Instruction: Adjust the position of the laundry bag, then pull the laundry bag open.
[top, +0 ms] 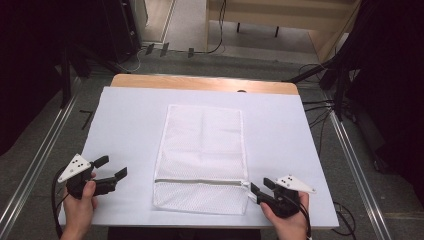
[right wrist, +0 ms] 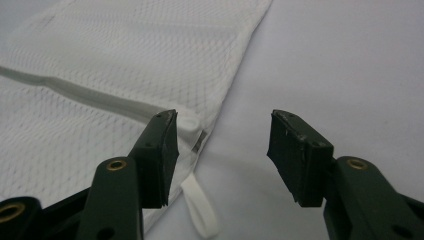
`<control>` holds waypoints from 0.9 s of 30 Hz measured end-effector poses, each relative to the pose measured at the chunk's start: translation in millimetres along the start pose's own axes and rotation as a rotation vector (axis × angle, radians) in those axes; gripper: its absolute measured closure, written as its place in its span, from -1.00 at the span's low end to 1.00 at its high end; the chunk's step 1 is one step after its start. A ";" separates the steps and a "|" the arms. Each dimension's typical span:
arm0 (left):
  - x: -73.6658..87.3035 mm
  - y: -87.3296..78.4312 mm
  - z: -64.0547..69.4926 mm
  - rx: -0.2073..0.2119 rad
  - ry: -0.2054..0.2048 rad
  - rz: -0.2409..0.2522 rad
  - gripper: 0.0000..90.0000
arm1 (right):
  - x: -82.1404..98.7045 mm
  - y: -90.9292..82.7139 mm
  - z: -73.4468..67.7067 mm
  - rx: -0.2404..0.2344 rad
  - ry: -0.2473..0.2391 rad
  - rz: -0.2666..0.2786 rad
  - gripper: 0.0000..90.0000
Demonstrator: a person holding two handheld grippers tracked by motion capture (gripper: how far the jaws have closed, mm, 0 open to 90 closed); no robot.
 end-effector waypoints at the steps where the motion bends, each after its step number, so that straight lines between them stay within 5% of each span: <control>1: 0.3 1.5 3.3 0.006 0.004 -0.005 -0.69 | 3.6 -3.5 -4.0 -0.006 -0.014 0.000 0.01; 11: -0.7 17.5 42.2 0.070 0.016 -0.032 -0.66 | 16.3 -6.8 -14.8 -0.054 -0.037 0.022 0.08; 15: 2.4 30.1 68.1 0.121 0.017 -0.067 -0.42 | 18.8 0.5 -13.9 -0.062 -0.037 0.017 0.12; 21: 1.8 42.8 92.3 0.127 0.038 -0.086 -0.29 | 23.6 9.0 -18.5 -0.068 -0.065 -0.020 0.11; 24: 2.3 53.5 115.5 0.199 0.014 -0.105 -0.10 | 24.9 12.6 -21.7 -0.087 -0.059 -0.040 0.13; 27: 1.1 58.9 127.7 0.222 0.030 -0.117 0.02 | 24.3 13.8 -22.4 -0.072 -0.067 -0.043 0.15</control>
Point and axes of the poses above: each handheld gripper's, and its own axes: y roughly forward along the jaws, x roughly out of its underside, z roughly to its right, the point moved 5 cm from there along y, roughly forward along the jaws, and after that the axes turned 3 degrees about x, right-handed, at the moved point
